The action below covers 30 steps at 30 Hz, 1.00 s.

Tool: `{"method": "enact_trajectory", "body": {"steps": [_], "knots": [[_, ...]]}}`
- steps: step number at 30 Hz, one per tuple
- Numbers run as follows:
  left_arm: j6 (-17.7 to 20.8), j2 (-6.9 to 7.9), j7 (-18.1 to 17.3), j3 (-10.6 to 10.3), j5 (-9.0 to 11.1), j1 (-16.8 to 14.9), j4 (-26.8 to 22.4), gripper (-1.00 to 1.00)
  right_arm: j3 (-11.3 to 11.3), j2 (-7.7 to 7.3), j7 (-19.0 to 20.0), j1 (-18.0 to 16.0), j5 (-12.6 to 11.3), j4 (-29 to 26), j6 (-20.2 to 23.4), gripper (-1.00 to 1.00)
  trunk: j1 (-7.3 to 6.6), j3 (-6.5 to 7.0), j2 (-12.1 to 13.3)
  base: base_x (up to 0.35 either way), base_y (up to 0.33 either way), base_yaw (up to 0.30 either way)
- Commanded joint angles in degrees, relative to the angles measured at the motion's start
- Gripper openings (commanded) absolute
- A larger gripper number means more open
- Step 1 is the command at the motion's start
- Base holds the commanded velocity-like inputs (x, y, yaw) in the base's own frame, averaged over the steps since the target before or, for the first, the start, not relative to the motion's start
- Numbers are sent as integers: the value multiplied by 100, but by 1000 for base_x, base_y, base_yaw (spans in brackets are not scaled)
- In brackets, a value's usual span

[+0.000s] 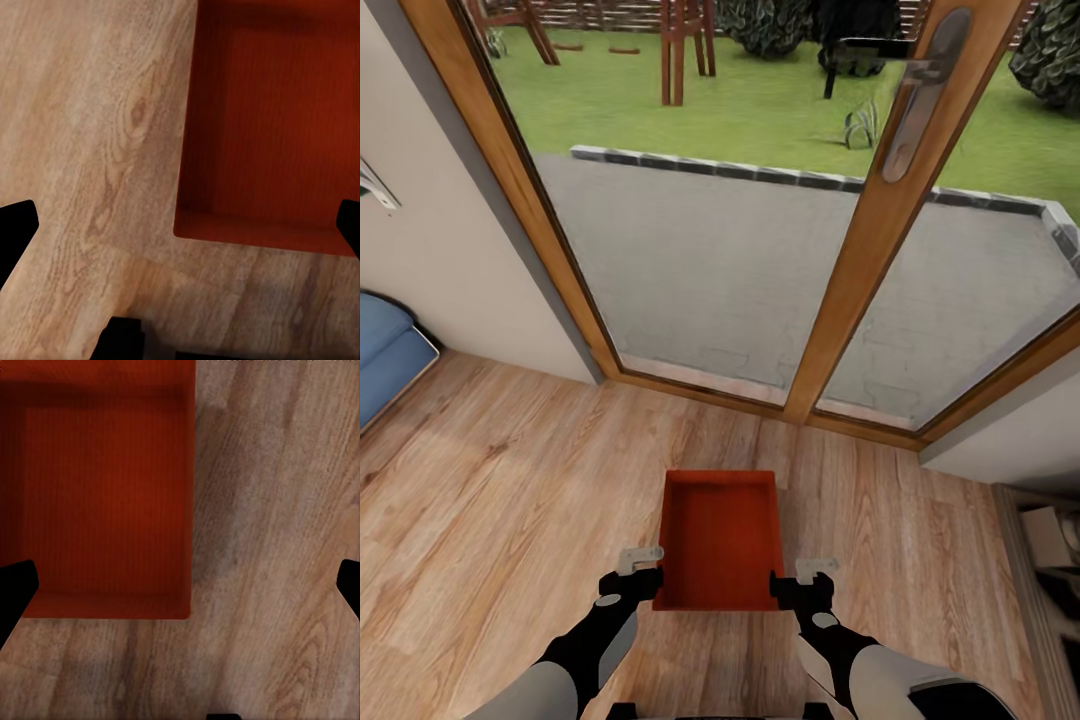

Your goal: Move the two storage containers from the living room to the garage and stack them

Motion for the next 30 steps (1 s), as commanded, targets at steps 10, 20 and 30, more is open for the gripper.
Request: {"method": "enact_trajectory", "body": {"steps": [10, 20, 30], "knots": [[16, 9, 41, -55, 35, -2, -10, 100, 24, -7, -40, -4, -6, 7, -15, 100, 221, -184, -406, 0, 0, 0], [27, 11, 41, -46, -583, -2, -5, 100, 21, -7, -34, -4, -7, 7, -26, 100, 440, -363, -807, 0, 0, 0], [21, 5, 41, -56, -648, -2, -17, 100, 34, -7, -22, -4, 5, 7, -200, 100, 660, -543, -1208, 0, 0, 0]]}}
